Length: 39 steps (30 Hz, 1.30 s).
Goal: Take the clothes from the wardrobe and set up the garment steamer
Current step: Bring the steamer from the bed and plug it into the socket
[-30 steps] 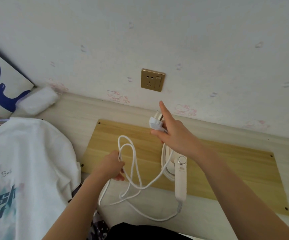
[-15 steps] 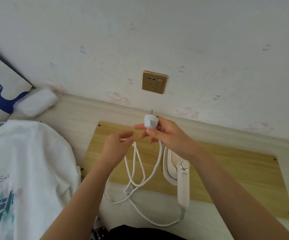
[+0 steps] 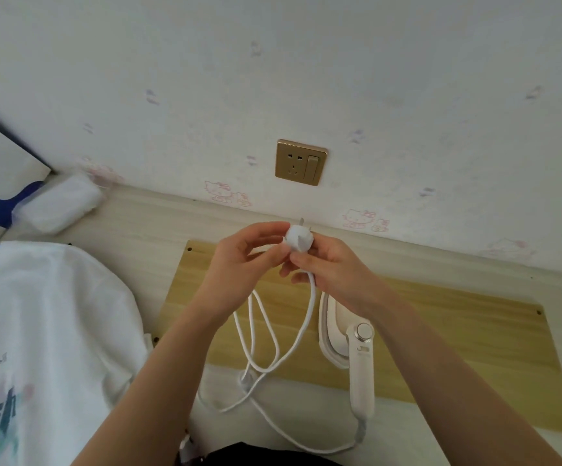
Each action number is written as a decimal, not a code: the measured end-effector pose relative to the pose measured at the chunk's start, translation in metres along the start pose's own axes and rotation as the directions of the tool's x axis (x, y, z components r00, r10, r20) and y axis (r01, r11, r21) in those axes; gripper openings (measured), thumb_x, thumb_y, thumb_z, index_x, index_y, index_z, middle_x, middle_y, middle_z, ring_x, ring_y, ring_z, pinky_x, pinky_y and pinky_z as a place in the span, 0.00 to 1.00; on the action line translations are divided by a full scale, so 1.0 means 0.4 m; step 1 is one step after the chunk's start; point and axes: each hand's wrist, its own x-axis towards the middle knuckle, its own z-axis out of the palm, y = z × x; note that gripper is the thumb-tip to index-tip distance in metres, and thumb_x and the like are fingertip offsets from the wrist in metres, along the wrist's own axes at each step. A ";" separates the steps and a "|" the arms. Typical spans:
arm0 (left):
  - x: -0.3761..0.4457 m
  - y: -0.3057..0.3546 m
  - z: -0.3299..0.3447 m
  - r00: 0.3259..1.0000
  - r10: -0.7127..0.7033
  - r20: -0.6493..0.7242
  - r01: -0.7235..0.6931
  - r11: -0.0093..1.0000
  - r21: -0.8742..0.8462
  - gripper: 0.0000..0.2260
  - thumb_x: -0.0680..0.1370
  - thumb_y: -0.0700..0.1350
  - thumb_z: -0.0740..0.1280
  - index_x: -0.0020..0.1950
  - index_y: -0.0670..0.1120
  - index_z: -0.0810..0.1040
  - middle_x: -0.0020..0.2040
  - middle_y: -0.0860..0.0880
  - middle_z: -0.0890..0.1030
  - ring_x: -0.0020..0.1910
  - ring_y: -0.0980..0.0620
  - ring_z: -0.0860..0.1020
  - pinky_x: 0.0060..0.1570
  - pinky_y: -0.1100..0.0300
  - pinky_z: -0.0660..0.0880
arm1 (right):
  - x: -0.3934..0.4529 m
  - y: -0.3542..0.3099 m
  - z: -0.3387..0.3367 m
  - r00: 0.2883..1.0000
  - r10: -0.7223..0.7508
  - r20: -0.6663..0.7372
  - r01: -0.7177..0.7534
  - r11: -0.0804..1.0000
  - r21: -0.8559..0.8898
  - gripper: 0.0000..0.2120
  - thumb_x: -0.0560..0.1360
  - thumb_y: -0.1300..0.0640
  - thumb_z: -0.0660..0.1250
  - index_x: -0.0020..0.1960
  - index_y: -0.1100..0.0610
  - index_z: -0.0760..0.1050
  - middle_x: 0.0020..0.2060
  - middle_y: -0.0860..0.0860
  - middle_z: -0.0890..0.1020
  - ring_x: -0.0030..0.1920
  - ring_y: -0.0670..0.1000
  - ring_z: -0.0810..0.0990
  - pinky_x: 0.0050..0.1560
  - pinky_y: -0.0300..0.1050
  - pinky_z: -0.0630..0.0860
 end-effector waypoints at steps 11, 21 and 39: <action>0.099 -0.059 0.001 0.998 -0.020 -0.067 0.023 0.999 0.035 0.09 0.74 0.38 0.71 0.54 0.46 0.81 0.48 0.53 0.85 0.50 0.57 0.82 0.50 0.65 0.78 | 0.055 0.002 -0.015 0.927 -0.089 -0.365 -0.101 0.876 -0.471 0.21 0.76 0.53 0.69 0.67 0.51 0.71 0.55 0.45 0.80 0.49 0.42 0.80 0.47 0.33 0.77; 0.211 -0.079 0.012 0.993 0.010 -0.116 -0.003 0.998 0.063 0.13 0.75 0.39 0.70 0.59 0.47 0.81 0.53 0.56 0.83 0.49 0.63 0.82 0.47 0.71 0.76 | 0.142 0.020 -0.022 0.814 -0.267 -0.515 0.031 0.906 -0.421 0.14 0.72 0.55 0.72 0.56 0.50 0.76 0.50 0.43 0.81 0.47 0.41 0.81 0.45 0.28 0.77; 0.334 -0.101 0.016 0.980 0.044 -0.196 -0.026 0.995 0.096 0.11 0.76 0.39 0.70 0.58 0.46 0.79 0.51 0.57 0.82 0.47 0.63 0.82 0.46 0.72 0.76 | 0.277 0.048 -0.029 0.674 -0.397 -0.623 0.072 0.875 -0.479 0.14 0.75 0.58 0.70 0.60 0.57 0.77 0.54 0.50 0.82 0.48 0.42 0.80 0.49 0.23 0.73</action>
